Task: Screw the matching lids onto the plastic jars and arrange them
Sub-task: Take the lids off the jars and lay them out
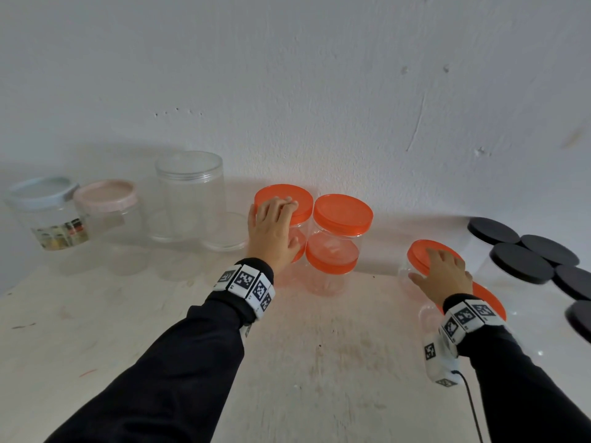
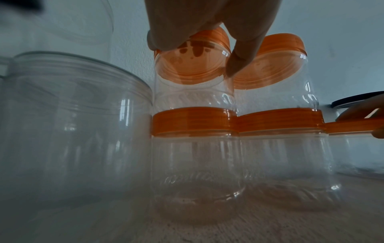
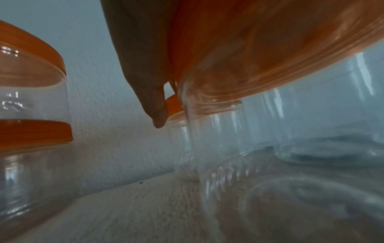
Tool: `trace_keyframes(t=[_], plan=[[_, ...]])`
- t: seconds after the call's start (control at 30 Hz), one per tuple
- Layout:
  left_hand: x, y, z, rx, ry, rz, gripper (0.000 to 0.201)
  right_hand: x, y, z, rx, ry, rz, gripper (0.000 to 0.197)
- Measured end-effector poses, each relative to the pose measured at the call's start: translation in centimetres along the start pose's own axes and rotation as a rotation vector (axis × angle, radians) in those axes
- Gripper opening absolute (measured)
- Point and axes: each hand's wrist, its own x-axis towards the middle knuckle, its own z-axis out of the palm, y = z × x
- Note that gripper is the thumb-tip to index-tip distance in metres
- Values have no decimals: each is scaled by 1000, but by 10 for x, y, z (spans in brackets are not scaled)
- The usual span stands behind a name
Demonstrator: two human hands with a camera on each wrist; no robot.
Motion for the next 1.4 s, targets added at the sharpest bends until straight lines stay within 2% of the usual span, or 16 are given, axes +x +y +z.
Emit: trace_keyframes(t=[0.2, 0.6, 1.1, 1.27, 1.4], plan=[[0, 0, 1, 7, 13, 9, 59, -4, -4, -7, 24, 15, -97, 49], [2, 1, 0, 15, -7, 0, 59, -18, -38, -4, 88, -26, -305, 49], [3, 1, 0, 30, -19, 23, 60, -15, -57, 2, 99, -35, -333, 52], [3, 0, -1, 36, -34, 24, 59, -17, -50, 1, 61, -108, -355, 65], [3, 2, -1, 30, -39, 16, 59, -33, -31, -2, 75, 47, -309, 73]])
